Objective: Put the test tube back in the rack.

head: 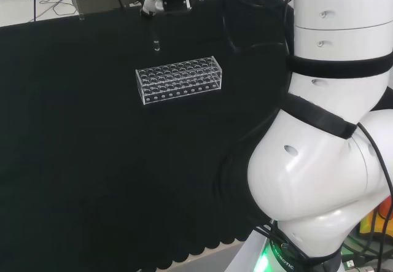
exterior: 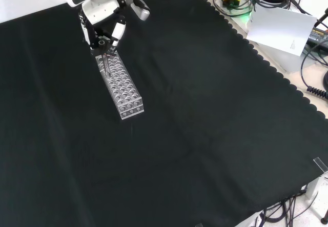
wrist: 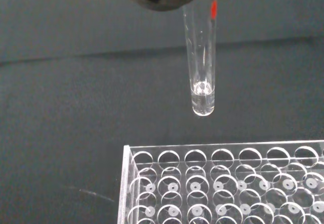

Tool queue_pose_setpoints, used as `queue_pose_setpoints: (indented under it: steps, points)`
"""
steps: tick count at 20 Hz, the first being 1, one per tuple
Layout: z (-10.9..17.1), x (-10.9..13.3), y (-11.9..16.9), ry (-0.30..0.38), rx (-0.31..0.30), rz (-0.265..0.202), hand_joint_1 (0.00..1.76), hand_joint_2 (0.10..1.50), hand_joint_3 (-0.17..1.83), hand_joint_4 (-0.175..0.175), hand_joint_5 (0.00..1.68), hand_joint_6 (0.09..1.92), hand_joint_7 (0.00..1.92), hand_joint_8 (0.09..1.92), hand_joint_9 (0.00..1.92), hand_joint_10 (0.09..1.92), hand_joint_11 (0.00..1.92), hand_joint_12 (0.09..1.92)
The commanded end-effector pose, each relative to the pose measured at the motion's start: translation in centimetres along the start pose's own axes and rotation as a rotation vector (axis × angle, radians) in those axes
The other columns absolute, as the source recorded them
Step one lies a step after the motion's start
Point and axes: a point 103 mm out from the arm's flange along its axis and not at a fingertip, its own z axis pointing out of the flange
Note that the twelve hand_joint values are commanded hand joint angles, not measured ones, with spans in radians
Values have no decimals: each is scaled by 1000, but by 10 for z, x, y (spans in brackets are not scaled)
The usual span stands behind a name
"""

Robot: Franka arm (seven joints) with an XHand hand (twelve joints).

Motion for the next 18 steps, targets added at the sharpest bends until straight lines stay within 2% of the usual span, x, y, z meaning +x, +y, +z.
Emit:
queue_pose_setpoints:
  steps: [1,11,18]
  points:
    - [4,-2,1,8,12,-2,1237,1028,-175,-175,1482,125,1701,540,1720,276,1170,980]
    - [33,-5,8,36,48,13,1237,1028,-175,-175,1483,122,1702,540,1719,277,1169,981]
    - [42,-6,14,50,57,23,1237,1028,-175,-175,1484,120,1702,539,1719,278,1169,981]
